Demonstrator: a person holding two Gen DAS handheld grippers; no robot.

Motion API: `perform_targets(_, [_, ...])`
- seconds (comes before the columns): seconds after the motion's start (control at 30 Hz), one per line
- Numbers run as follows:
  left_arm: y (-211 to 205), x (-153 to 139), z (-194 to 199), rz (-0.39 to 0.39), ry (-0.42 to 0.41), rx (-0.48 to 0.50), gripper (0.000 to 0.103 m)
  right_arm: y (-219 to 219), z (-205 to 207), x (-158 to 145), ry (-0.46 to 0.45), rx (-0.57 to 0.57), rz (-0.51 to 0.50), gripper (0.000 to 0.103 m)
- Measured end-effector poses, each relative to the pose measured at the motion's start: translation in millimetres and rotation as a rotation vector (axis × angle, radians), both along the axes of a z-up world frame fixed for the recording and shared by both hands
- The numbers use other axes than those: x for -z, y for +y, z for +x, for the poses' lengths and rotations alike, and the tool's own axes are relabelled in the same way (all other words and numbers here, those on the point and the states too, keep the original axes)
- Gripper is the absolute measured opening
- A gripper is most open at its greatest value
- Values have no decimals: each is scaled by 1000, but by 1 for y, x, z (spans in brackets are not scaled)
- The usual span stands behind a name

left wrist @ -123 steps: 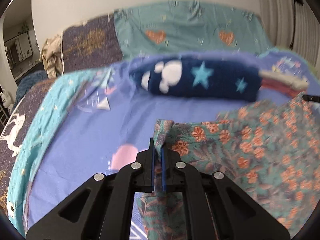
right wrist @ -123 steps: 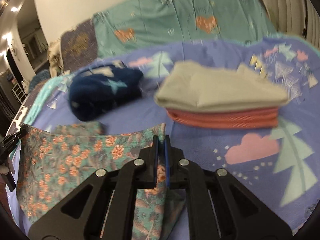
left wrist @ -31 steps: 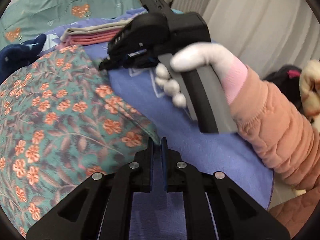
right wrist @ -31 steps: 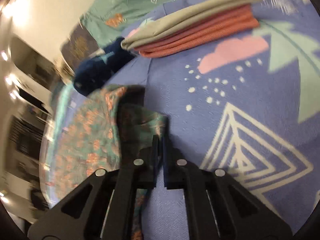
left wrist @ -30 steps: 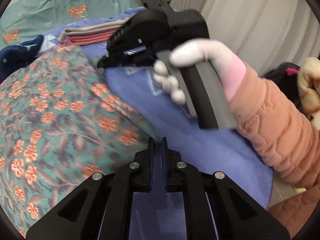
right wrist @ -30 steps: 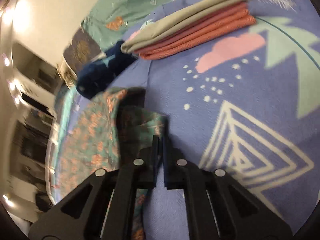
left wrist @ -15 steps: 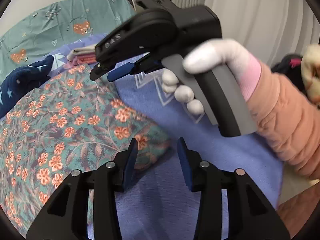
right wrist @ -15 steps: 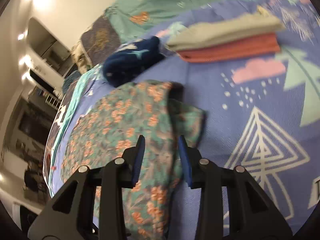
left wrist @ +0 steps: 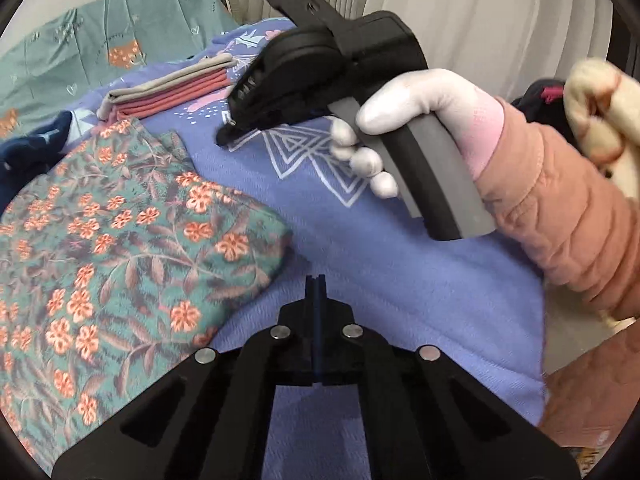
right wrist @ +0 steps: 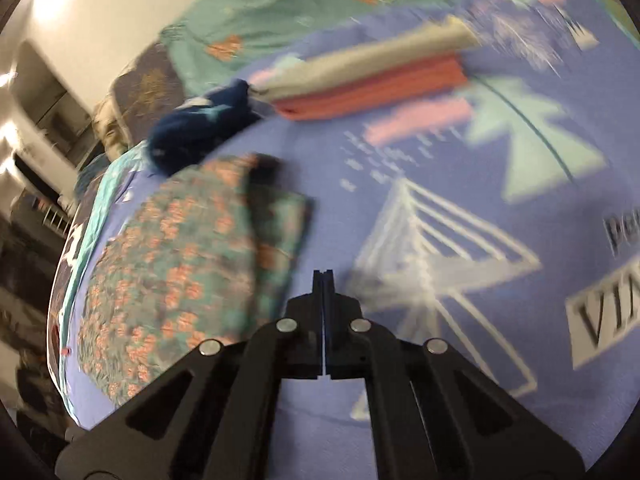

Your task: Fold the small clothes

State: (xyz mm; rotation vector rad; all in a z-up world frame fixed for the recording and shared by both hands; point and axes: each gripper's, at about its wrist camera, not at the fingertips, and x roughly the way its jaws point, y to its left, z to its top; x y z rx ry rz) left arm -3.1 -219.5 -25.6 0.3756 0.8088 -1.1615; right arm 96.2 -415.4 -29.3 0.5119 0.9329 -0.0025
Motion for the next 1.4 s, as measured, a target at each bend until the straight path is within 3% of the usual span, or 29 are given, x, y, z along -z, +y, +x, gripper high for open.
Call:
perform_targets(0.1, [27,-10,-10,-44,7,-42,2,8,-15,-5,-25,-28,-27,4])
perform_targets(0.17, [50,-16,-2,-72,8,-98,18,24,-22,-17,-56,-65,-91,4])
perform_targets(0.23, [88,-23,7,-112,7,-192,21,39,-26,-30,-86,-96,-145,6])
perform_targets(0.4, [213,-35,18,-159,-28,-515,21,101,-27,-63,-178,-230,-243,19])
perform_targets(0.43, [243,-35,19,-163,-33,-583,16,121,-25,-65,-193,-278,-260,21])
perform_targets(0.47, [264,-35,18,-164,-34,-623,4,133,-24,-65,-201,-309,-274,22])
perform_targets(0.5, [291,-34,15,-159,-35,-678,1,149,-23,-65,-204,-341,-294,22])
perform_targets(0.67, [385,-17,22,-115,-36,-857,0,232,-15,-57,-211,-471,-303,22])
perform_targets(0.8, [415,-9,27,-111,-27,-889,0,305,-19,-54,-231,-612,-361,23])
perform_targets(0.93, [422,2,39,-132,5,-865,0,378,-35,-49,-264,-798,-445,35])
perform_targets(1.0, [422,8,43,-152,31,-836,2,411,-42,-42,-275,-882,-494,36])
perform_targets(1.07, [419,15,45,-164,48,-810,10,436,-47,-33,-282,-935,-541,37])
perform_targets(1.13, [420,23,47,-171,65,-806,12,451,-50,-26,-289,-964,-585,37])
perform_targets(1.3, [440,36,56,-254,161,-843,17,493,-64,0,-358,-1023,-826,37])
perform_targets(1.4, [444,35,66,-269,183,-839,18,508,-64,17,-367,-1039,-907,42])
